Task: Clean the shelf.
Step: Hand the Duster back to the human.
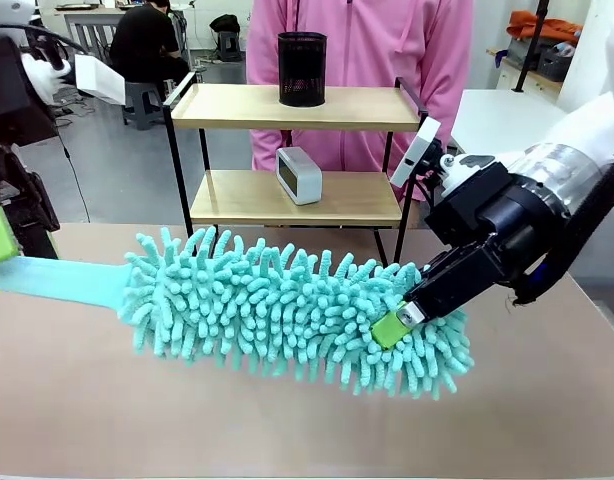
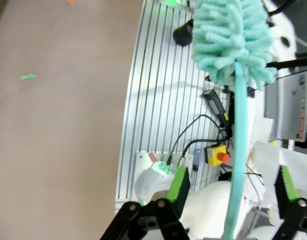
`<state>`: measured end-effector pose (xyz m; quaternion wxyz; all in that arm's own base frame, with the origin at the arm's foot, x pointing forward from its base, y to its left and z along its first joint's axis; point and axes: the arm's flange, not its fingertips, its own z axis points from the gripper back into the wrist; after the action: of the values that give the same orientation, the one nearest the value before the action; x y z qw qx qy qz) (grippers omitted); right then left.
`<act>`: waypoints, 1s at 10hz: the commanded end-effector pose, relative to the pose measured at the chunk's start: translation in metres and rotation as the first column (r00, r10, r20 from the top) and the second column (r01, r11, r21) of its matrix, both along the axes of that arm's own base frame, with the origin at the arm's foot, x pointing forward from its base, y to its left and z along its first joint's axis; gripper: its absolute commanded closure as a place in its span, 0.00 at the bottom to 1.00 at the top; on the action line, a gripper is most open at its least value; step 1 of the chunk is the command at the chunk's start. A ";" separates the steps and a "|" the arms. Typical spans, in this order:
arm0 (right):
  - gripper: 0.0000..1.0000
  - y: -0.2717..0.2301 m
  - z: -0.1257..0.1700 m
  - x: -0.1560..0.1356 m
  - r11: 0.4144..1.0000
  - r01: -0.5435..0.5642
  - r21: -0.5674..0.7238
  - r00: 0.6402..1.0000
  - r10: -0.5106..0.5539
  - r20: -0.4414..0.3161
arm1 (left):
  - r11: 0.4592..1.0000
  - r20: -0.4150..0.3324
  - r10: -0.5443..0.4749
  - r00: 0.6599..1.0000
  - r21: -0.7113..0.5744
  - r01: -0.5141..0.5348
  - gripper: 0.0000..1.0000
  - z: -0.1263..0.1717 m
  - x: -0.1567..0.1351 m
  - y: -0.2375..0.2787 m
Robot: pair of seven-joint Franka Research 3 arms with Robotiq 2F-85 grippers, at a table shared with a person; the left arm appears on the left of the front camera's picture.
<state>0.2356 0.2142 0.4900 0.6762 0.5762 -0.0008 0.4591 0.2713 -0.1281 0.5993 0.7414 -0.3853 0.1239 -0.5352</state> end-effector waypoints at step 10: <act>1.00 -0.147 0.039 0.021 0.940 0.284 0.191 0.955 -0.261 -0.140 | -0.068 -0.619 0.677 0.398 -0.591 -0.804 0.00 -0.046 -0.011 0.249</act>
<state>0.2614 0.1000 0.5181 0.6686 0.6371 -0.0631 0.3783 0.2452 0.1370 0.5633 0.7432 -0.6344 -0.1606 -0.1396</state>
